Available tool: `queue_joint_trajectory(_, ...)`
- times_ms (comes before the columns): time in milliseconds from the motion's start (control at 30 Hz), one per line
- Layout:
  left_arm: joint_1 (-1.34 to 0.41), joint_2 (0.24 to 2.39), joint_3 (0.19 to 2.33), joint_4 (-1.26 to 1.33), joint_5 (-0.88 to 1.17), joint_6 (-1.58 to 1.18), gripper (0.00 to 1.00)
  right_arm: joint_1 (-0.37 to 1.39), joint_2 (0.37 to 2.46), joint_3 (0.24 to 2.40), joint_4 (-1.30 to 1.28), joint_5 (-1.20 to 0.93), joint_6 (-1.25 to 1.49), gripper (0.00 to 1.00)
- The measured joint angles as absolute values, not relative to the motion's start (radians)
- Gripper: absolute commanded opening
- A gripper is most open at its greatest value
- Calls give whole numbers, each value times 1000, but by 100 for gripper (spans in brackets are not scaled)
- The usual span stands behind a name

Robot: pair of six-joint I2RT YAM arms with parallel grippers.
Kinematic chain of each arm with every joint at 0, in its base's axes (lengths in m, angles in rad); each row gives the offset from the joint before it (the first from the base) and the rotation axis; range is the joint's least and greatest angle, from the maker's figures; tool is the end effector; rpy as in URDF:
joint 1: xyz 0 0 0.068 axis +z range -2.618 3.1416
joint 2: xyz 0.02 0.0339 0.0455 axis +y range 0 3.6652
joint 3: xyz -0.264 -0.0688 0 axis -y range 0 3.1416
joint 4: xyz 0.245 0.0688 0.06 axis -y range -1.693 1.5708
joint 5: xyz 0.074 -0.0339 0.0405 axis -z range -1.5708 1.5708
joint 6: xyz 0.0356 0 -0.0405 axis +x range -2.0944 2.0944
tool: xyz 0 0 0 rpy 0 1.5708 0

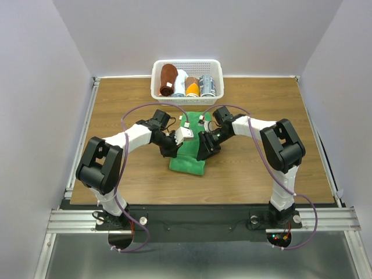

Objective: Roll the towels
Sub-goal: Roll the towel

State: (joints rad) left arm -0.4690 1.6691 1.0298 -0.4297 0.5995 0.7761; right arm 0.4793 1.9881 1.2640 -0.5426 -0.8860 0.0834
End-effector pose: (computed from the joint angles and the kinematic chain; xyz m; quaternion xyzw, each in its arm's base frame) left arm 0.2836 -0.1662 0.1876 0.5992 0.7091 -0.2464 0.2782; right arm 0.3237 0.1993 0.1454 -0.2393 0.8628 0.4450 0.0138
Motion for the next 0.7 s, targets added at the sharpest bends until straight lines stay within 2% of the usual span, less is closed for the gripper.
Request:
queue_joint_trajectory(267, -469, 1691, 1030, -416, 591, 767, 0, 479, 1977, 1261, -543, -964, 78, 59)
queue_joint_trajectory(367, -469, 1695, 1030, -412, 590, 759, 0, 479, 1967, 1261, -543, -979, 72, 54)
queue_joint_trajectory(400, -469, 1695, 1030, -410, 590, 757, 0, 479, 1966, 1261, -543, -976, 68, 47)
queue_joint_trajectory(533, -469, 1696, 1029, -408, 590, 750, 1, 484, 1964, 1259, -544, -926, 52, 37)
queue_joint_trajectory(567, -469, 1696, 1029, -407, 590, 749, 9, 486, 1964, 1259, -544, -905, 48, 36)
queue_joint_trajectory(600, -469, 1695, 1028, -407, 591, 750, 29, 490, 1964, 1259, -544, -876, 46, 35)
queue_joint_trajectory(667, -469, 1691, 1021, -400, 593, 754, 38, 501, 1968, 1259, -544, -826, 41, 34)
queue_joint_trajectory(700, -469, 1678, 1011, -395, 593, 759, 47, 512, 1974, 1259, -543, -801, 39, 34)
